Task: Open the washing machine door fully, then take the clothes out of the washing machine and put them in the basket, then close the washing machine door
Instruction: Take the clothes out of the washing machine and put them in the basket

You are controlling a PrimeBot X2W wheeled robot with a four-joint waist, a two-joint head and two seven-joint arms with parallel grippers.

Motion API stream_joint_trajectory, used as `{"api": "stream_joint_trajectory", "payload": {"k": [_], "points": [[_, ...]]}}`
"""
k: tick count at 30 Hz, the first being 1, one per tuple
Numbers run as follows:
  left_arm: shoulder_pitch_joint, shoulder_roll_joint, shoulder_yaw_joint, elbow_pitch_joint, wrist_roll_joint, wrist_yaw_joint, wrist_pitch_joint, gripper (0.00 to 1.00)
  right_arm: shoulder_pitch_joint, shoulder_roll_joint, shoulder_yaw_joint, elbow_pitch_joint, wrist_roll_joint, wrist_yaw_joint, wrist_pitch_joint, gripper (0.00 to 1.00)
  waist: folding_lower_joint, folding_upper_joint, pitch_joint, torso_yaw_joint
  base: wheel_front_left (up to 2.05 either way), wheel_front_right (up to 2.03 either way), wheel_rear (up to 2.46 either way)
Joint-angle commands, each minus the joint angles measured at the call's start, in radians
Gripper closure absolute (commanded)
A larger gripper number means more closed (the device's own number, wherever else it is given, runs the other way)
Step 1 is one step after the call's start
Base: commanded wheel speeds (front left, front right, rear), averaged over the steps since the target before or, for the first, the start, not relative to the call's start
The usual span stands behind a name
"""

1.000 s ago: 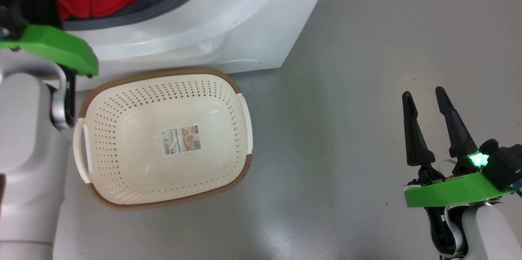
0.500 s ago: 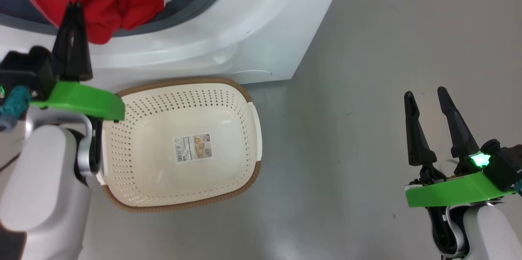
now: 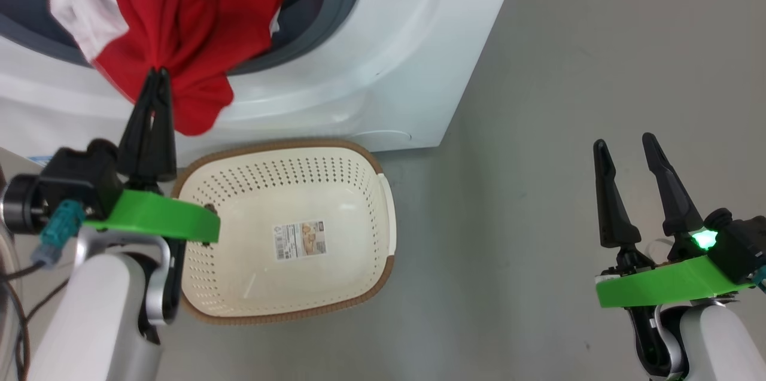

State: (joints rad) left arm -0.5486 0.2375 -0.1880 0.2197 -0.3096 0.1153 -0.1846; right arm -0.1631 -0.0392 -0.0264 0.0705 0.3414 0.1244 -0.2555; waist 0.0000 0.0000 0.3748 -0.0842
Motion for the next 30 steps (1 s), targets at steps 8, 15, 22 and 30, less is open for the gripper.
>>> {"api": "stream_joint_trajectory", "payload": {"k": [8,15,22,30], "points": [[0.083,0.027,0.016,-0.124,-0.006,0.028,0.035,1.00,0.037,-0.011,0.007,-0.016,-0.015,0.006,-0.006,0.00,0.0000,0.0000,-0.078,0.014,0.00,0.00,0.00],[0.135,0.021,-0.008,-0.217,-0.006,0.040,0.061,1.00,0.046,-0.011,0.002,-0.014,-0.015,0.006,-0.006,0.00,0.0000,0.0000,-0.108,0.023,0.00,0.00,0.00],[0.174,0.012,-0.029,-0.289,-0.015,0.045,0.089,1.00,0.051,-0.011,-0.003,-0.019,-0.013,0.006,-0.006,0.00,0.0000,0.0000,-0.118,0.036,0.00,0.00,0.00],[0.219,-0.010,-0.056,-0.329,-0.042,0.042,0.102,1.00,0.049,-0.011,-0.003,-0.023,-0.012,0.006,-0.006,0.00,0.0000,0.0000,-0.121,0.046,0.00,0.00,0.00]]}}
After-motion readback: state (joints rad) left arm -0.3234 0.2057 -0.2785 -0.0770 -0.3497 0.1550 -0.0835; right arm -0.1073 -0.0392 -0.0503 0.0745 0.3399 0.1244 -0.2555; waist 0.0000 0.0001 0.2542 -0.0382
